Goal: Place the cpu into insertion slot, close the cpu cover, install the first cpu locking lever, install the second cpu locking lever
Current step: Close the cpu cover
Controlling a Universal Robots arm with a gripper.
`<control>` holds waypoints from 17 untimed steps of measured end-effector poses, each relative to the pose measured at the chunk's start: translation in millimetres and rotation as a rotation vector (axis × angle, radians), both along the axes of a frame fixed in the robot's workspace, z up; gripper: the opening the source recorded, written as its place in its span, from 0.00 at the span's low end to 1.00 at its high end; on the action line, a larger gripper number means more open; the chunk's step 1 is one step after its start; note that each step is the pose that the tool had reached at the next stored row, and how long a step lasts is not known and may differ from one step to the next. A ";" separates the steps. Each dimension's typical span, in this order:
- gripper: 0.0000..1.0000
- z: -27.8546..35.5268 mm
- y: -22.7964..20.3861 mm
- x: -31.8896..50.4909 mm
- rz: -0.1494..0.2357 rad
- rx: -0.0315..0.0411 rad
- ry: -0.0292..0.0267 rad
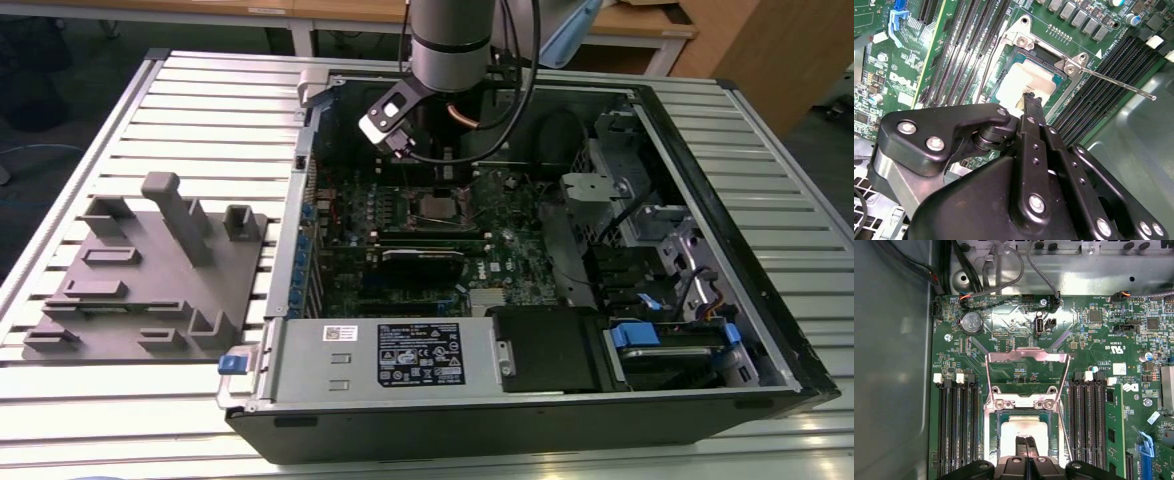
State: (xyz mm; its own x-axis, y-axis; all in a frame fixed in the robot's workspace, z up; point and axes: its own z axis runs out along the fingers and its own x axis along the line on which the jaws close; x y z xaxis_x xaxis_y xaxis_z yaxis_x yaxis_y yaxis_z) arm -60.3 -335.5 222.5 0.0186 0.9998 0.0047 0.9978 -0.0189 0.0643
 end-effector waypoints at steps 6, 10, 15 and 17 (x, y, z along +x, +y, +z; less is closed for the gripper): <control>0.10 1.9 0.0 0.0 0.000 -0.0003 0.0002; 0.10 7.7 0.0 0.0 0.000 0.0000 0.0000; 0.10 16.3 0.0 0.0 0.000 0.0000 0.0000; 0.10 18.6 0.0 0.0 0.000 0.0000 0.0001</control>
State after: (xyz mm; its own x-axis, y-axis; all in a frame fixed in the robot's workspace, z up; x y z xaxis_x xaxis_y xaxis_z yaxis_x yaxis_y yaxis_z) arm -60.3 -335.5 241.1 0.0187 0.9998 0.0046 0.9978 -0.0190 0.0642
